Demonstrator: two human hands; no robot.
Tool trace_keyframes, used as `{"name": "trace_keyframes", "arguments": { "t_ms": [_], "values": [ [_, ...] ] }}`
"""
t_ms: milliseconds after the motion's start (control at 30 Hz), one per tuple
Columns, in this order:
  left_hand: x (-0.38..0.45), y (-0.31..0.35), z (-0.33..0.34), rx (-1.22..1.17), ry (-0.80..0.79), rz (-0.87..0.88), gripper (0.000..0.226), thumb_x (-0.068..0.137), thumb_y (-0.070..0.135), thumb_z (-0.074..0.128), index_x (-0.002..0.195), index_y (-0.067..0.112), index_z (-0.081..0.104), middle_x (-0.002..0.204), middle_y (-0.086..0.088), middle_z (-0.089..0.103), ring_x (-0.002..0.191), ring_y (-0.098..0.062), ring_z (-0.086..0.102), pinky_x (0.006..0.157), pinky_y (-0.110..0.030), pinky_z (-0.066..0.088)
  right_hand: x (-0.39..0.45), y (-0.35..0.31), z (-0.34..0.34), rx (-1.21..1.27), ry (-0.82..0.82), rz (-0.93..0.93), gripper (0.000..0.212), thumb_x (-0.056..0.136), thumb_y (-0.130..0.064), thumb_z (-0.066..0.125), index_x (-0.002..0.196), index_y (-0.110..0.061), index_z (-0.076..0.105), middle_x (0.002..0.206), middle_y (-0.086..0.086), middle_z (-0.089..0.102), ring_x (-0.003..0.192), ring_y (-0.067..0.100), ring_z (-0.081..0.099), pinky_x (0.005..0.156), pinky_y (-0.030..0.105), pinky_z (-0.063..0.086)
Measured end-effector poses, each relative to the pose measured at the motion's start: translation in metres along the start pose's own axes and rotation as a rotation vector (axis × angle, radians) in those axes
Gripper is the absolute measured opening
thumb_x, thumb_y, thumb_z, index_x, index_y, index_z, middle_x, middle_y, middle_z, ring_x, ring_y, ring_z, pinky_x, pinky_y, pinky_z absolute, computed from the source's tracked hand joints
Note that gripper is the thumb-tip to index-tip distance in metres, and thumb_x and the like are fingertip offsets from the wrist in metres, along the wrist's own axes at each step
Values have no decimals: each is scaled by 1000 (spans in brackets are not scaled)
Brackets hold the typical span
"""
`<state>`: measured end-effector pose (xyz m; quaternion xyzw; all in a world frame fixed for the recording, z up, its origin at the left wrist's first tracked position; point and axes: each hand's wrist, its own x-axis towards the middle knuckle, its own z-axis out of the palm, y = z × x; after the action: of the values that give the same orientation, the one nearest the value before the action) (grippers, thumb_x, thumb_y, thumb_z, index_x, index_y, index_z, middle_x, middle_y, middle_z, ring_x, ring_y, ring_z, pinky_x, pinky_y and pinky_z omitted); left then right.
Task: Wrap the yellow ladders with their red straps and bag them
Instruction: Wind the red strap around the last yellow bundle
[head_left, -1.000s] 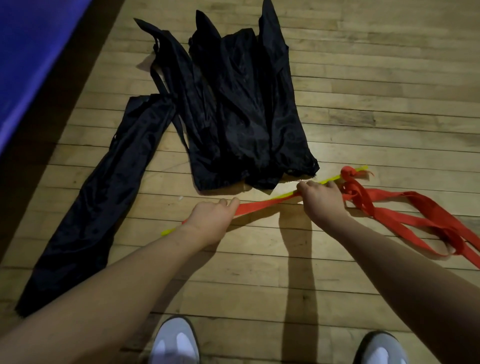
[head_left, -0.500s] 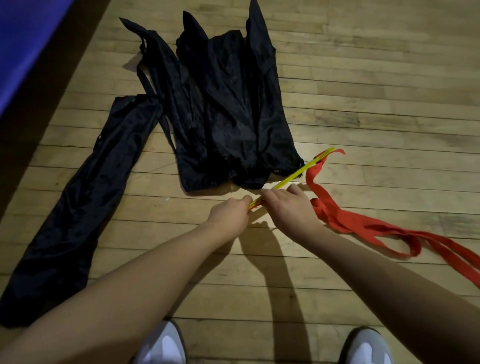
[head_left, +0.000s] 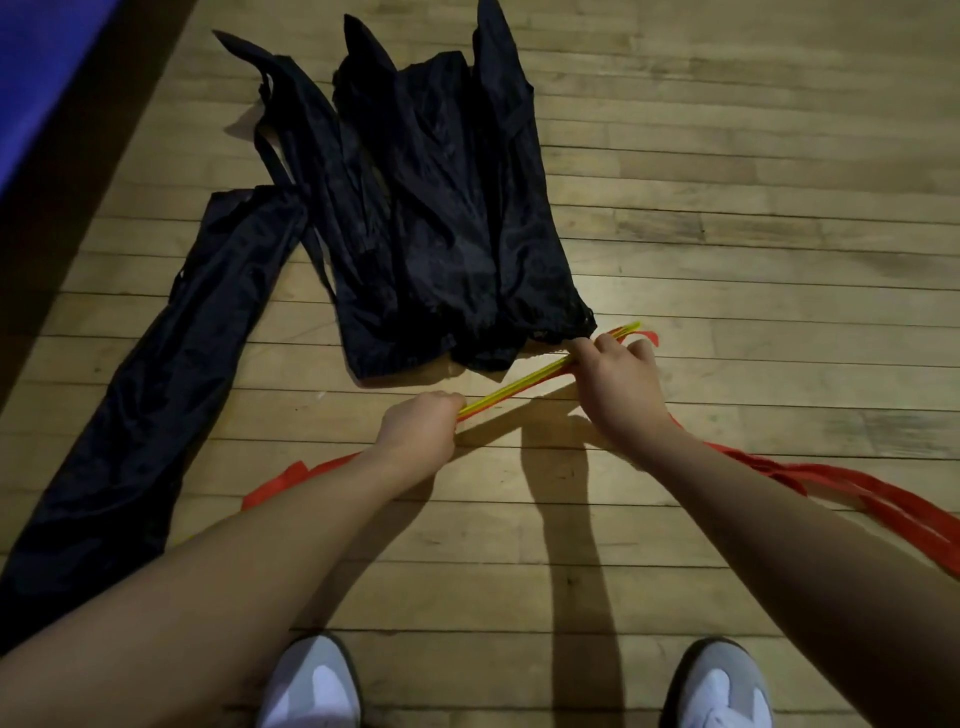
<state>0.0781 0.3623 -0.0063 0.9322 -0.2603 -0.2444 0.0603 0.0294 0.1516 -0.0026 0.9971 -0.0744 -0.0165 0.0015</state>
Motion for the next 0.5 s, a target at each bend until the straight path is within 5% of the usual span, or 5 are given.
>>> {"name": "trace_keyframes", "arguments": {
  "t_ms": [100, 200, 300, 433, 500],
  "values": [
    [0, 12, -6, -24, 16, -31, 20, 96, 22, 50, 116, 18, 48, 101, -2, 59, 83, -21, 56, 62, -33, 45, -1, -2, -3, 31, 73, -33, 29, 90, -1, 54, 117, -10, 58, 99, 11, 61, 89, 31, 56, 87, 40, 34],
    [7, 35, -12, -63, 44, 23, 32, 97, 44, 47, 117, 20, 42, 100, 0, 56, 87, -20, 57, 65, -34, 47, -7, -9, 1, 50, 137, -132, 33, 78, 4, 66, 108, -9, 63, 89, 9, 62, 79, 30, 58, 81, 37, 29],
    [16, 51, -15, -152, 66, 23, 27, 101, 38, 41, 117, 17, 43, 105, -4, 57, 91, -24, 57, 68, -37, 46, -7, -16, 0, 110, 222, -176, 32, 73, 2, 71, 103, -8, 65, 80, 8, 62, 69, 31, 60, 73, 35, 24],
    [16, 49, -18, -209, 78, 17, 18, 102, 31, 39, 113, 18, 46, 96, -4, 59, 80, -23, 56, 66, -38, 49, -11, -19, -16, 381, 179, 3, 36, 92, -14, 61, 126, -12, 51, 101, 2, 69, 89, 24, 64, 96, 33, 20],
    [13, 45, -20, -205, 65, 4, 18, 102, 30, 40, 112, 17, 49, 91, -4, 57, 77, -22, 51, 63, -35, 44, -16, -18, -20, 495, 148, 75, 35, 96, -18, 56, 130, -16, 46, 97, -7, 64, 84, 17, 57, 100, 30, 17]
  ]
}}
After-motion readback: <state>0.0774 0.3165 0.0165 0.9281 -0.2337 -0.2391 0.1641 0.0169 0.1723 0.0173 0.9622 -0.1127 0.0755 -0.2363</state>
